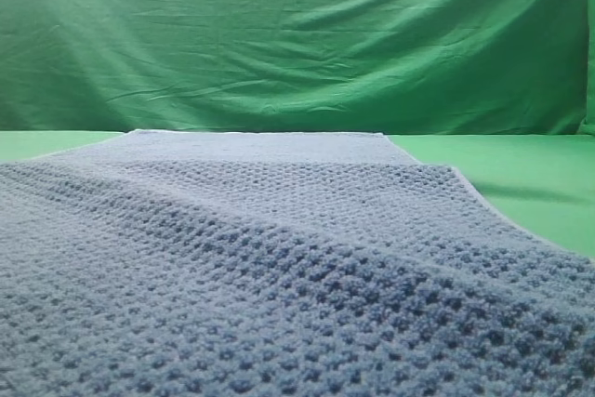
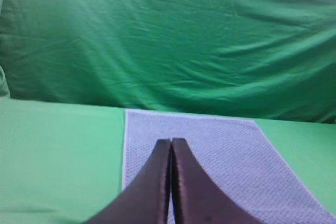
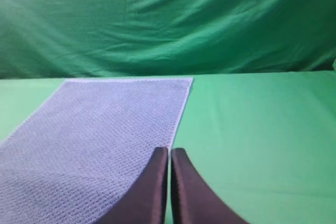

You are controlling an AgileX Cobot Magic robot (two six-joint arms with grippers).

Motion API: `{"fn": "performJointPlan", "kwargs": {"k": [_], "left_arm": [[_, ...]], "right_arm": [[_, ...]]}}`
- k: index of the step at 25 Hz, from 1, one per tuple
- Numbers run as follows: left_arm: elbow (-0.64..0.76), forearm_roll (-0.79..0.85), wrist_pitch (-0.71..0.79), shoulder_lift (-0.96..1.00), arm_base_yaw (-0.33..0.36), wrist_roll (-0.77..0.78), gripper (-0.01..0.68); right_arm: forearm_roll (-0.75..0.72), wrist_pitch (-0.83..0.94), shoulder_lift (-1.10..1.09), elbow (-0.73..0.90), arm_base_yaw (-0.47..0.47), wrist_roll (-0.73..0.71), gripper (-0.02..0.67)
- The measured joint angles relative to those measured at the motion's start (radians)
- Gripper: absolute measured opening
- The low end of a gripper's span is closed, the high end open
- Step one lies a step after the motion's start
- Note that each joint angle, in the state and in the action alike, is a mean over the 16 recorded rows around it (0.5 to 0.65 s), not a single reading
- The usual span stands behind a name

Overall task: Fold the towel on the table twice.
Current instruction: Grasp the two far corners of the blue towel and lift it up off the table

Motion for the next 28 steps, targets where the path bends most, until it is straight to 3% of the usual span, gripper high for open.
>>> {"fn": "performJointPlan", "kwargs": {"k": [15, 28], "left_arm": [[-0.038, -0.001, 0.022, 0.104, -0.027, 0.017, 0.0], [-0.263, 0.077, 0.246, 0.593, -0.028, 0.014, 0.0]], "right_arm": [[-0.022, 0.115, 0.175, -0.117, 0.0, -0.082, 0.0], [-0.106, 0.34, 0.496, -0.368, 0.0, -0.061, 0.0]]}}
